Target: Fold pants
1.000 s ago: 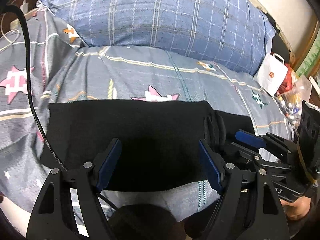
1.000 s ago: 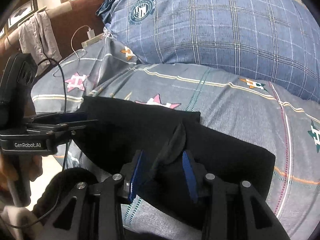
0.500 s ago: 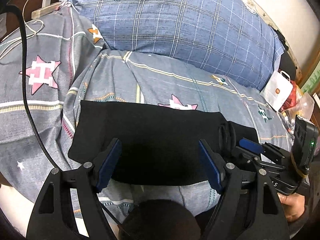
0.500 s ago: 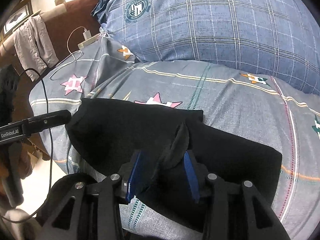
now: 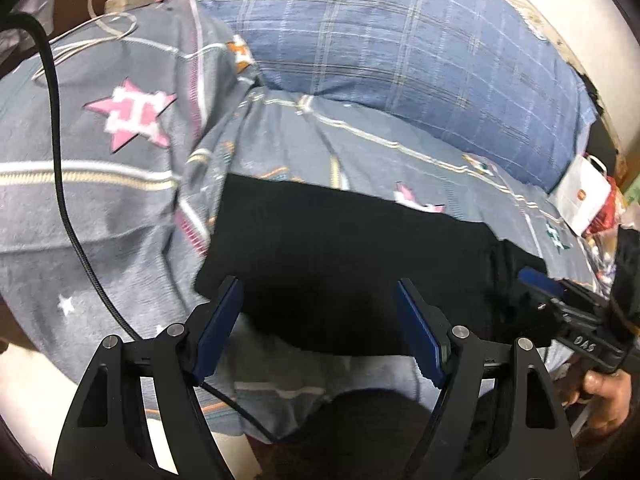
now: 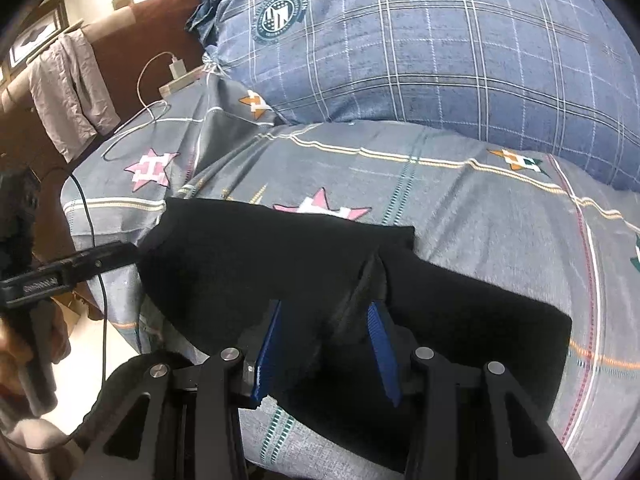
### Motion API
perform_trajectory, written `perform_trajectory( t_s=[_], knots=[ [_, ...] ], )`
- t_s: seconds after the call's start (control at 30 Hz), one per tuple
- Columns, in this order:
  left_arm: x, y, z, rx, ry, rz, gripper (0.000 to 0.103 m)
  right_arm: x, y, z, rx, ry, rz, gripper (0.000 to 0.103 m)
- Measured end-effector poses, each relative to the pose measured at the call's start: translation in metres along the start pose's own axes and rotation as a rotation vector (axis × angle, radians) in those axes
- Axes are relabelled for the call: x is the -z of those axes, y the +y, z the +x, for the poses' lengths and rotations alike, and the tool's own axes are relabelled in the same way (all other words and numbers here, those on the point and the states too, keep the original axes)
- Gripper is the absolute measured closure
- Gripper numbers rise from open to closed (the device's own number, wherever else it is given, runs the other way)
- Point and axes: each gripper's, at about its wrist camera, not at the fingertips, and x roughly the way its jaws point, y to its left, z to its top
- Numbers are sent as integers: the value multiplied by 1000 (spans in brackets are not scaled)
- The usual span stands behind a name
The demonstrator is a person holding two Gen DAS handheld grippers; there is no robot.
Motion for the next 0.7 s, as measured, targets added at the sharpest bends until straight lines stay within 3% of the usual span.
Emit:
perform_trajectory(
  t_s=[0.23, 0.7],
  knots=[
    [6, 13, -4, -46, -5, -13, 25, -5, 8, 9, -17, 19, -16, 61],
    [21, 40, 3, 0, 41, -101, 25, -35, 59, 37, -51, 92, -200, 55]
  ],
)
